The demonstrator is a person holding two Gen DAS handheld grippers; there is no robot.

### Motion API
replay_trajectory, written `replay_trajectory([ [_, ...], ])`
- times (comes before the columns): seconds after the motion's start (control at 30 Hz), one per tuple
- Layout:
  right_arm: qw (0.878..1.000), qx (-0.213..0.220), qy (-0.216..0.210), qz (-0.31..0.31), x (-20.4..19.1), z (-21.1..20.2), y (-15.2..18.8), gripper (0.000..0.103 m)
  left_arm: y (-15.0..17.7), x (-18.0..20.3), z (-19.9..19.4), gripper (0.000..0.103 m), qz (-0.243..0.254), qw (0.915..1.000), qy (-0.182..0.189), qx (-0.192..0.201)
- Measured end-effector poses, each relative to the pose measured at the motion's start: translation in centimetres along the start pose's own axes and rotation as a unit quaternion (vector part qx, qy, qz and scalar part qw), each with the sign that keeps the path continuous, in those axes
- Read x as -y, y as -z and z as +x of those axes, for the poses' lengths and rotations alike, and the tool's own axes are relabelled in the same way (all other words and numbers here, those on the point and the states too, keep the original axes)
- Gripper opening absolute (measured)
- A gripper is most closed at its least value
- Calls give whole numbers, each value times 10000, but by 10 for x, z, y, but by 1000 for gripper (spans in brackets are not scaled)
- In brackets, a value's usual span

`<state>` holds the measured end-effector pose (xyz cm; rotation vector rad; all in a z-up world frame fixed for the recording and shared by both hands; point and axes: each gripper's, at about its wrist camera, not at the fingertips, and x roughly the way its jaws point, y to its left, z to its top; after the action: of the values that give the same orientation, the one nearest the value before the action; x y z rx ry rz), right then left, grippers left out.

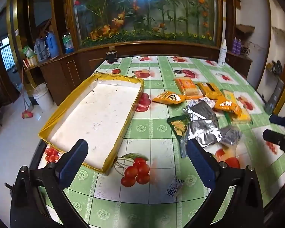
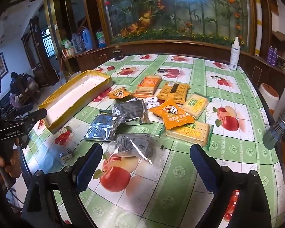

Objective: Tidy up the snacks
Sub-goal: 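Move both grippers toward the scattered snacks on the table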

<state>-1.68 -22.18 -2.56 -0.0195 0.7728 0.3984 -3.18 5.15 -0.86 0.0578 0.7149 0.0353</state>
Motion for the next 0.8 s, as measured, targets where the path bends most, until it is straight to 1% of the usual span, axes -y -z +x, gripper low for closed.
replay_trajectory([
  [0.07, 10000, -49, -39, -28, -3, 3, 1, 95, 1, 5, 2, 103, 235, 9992, 276, -180],
  [0.13, 9998, -118, -127, -84, -9, 5, 3, 95, 7, 14, 7, 103, 461, 9976, 217, -477],
  [0.2, 9995, -173, -172, -193, -15, 8, 5, 95, 17, 22, 10, 103, 670, 9946, 372, -692],
  [0.3, 9988, -244, -183, -395, -23, 13, 9, 95, 31, 32, 11, 103, 911, 9916, 517, -763],
  [0.4, 9979, -310, -182, -543, -26, 21, 13, 95, 38, 37, 15, 103, 902, 9896, 678, -896],
  [0.63, 9981, -404, -216, -403, -20, 30, 11, 95, 39, 42, 15, 103, 897, 9902, 592, -887],
  [0.8, 9982, -432, -240, -341, -19, 33, 8, 95, 39, 40, 15, 103, 839, 9923, 368, -834],
])
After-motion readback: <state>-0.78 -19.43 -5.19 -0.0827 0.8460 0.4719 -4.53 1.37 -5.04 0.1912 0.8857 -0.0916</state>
